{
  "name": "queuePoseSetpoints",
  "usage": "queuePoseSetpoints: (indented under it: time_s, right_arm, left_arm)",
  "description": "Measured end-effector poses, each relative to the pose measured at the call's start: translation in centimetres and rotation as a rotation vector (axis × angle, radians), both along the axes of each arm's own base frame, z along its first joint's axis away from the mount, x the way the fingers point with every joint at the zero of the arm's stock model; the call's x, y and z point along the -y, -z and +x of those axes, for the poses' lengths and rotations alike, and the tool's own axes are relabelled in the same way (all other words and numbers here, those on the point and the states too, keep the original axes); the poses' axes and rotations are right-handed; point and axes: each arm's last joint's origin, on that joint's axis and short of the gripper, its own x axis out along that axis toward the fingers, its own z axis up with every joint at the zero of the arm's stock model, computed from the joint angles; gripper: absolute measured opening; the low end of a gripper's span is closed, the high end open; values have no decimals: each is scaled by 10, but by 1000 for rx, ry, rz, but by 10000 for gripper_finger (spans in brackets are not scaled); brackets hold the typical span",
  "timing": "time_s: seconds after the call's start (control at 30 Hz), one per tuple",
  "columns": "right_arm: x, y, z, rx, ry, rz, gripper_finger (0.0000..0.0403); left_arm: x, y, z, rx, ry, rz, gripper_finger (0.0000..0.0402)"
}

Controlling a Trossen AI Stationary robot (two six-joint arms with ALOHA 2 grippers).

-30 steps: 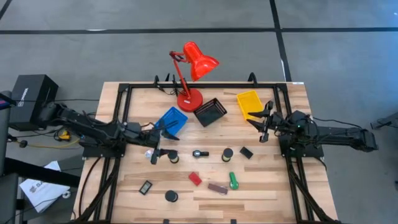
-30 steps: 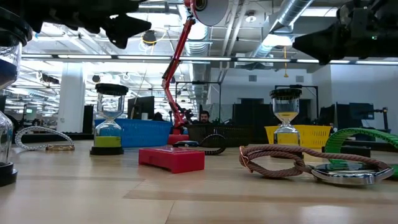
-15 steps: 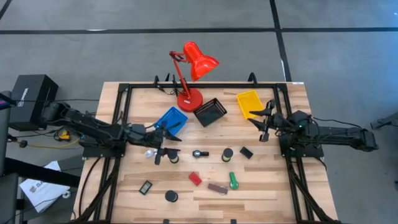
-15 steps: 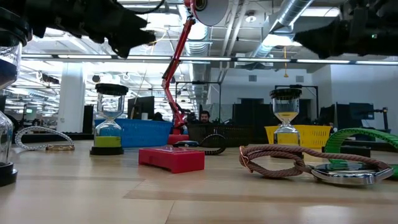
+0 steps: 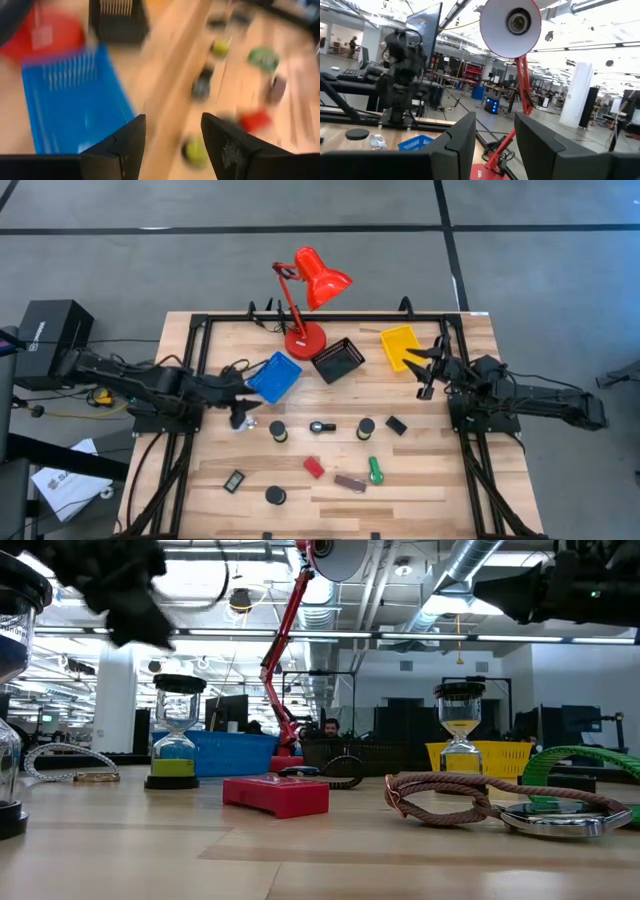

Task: Pick & Place Office items
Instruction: Put the white wristwatch into the blue bin

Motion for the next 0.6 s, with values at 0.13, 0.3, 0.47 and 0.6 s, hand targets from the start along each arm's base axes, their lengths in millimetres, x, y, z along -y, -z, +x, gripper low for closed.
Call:
queuePoseSetpoints:
  time_s: [0.13, 0.3, 0.47, 0.6]
  right_arm:
    - [2, 0, -1, 3, 18, -1, 127]
    - [4, 0, -1, 1, 34, 0, 127]
    - [5, 0, -2, -2, 51, -8, 127]
    - [8, 0, -3, -1, 74, -3, 127]
  left_arm:
    - [2, 20, -10, -205, -72, -211, 186]
    - [4, 37, -11, -335, -96, -277, 195]
    - [5, 54, -7, -437, -111, -256, 215]
    - [8, 67, -4, -529, -78, -231, 234]
